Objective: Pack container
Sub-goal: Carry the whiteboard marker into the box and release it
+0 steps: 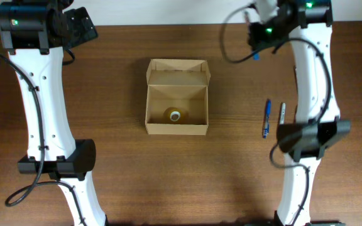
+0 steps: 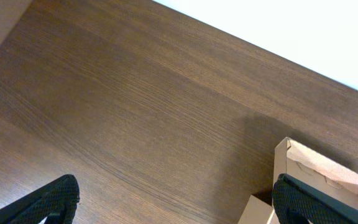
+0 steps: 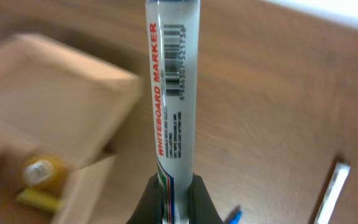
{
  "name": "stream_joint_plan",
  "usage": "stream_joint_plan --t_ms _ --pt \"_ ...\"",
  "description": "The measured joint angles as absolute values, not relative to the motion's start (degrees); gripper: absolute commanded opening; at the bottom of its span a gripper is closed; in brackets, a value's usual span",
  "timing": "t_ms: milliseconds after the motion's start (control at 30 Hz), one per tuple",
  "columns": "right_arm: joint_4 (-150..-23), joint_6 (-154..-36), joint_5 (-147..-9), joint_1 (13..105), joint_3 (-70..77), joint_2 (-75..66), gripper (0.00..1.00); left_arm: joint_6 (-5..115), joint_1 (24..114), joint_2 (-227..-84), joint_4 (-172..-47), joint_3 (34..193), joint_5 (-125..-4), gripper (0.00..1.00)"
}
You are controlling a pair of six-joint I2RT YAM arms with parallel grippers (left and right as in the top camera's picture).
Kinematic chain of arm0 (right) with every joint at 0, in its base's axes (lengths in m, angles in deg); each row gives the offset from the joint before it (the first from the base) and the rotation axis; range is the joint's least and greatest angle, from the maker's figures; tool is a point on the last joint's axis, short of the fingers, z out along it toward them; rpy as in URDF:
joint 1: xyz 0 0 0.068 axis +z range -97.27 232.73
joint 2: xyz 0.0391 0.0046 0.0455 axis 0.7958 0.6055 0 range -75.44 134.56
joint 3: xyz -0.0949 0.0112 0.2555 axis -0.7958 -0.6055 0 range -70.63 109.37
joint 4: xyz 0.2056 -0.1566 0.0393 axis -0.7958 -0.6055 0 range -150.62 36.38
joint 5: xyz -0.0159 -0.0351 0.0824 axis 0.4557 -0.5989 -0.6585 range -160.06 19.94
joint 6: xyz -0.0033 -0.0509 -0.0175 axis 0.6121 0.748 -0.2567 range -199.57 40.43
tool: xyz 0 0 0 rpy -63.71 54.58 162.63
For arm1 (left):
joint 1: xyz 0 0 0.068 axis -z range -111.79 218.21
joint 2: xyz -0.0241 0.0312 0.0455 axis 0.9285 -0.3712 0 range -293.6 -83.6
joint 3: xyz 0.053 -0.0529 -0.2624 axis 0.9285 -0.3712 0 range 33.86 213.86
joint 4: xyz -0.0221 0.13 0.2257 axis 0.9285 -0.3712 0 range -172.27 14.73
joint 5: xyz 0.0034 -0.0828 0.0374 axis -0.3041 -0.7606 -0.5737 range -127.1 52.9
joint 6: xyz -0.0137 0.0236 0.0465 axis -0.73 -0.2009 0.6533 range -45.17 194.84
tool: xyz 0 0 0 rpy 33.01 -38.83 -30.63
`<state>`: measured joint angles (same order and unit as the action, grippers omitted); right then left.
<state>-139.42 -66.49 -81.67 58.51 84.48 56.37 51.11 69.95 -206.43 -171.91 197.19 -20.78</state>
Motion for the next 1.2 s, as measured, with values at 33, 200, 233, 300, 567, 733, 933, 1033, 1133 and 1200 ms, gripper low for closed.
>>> stream_joint_plan --t_ms 33,200,233,300,567,733,933,1033,1133,1200 --pt "-140.29 -64.83 -81.76 60.79 85.48 54.73 0.04 51.09 69.95 -206.43 -171.93 197.19 -20.78 1.0" --pt "-144.95 -56.5 -81.52 70.62 86.27 51.58 0.04 51.09 69.95 -206.43 -171.91 197.19 -20.78 1.0" --pt "-145.01 -54.82 -81.39 72.35 85.42 51.6 0.04 51.09 69.95 -206.43 -171.91 197.19 -20.78 1.0" --pt "-145.17 -51.48 -81.11 75.58 82.79 51.91 0.04 51.11 69.95 -206.43 -171.91 197.19 -20.78 1.0" --pt "-136.82 -43.15 -78.92 85.29 66.75 53.33 0.04 51.09 69.95 -206.43 -171.91 197.19 -20.78 1.0" --pt "-129.17 -40.68 -76.52 87.67 53.53 54.73 0.04 51.09 69.95 -206.43 -171.91 197.19 -20.76 1.0" --pt "-122.57 -38.93 -75.25 86.51 42.51 55.52 0.04 51.09 69.95 -206.43 -171.91 197.19 -20.78 1.0" --pt "-120.53 -38.71 -75.6 86.03 39.45 55.52 0.04 51.11 69.95 -206.43 -171.91 197.19 -20.78 1.0" --pt "-119.9 -38.78 -75.77 85.81 37.42 55.52 0.22 51.09 69.95 -206.43 -171.91 197.19 -20.78 1.0" --pt "-119.97 -38.69 -75.97 85.81 36.74 55.52 0.33 51.11 69.95 -206.43 -171.91 197.19 -20.78 1.0"
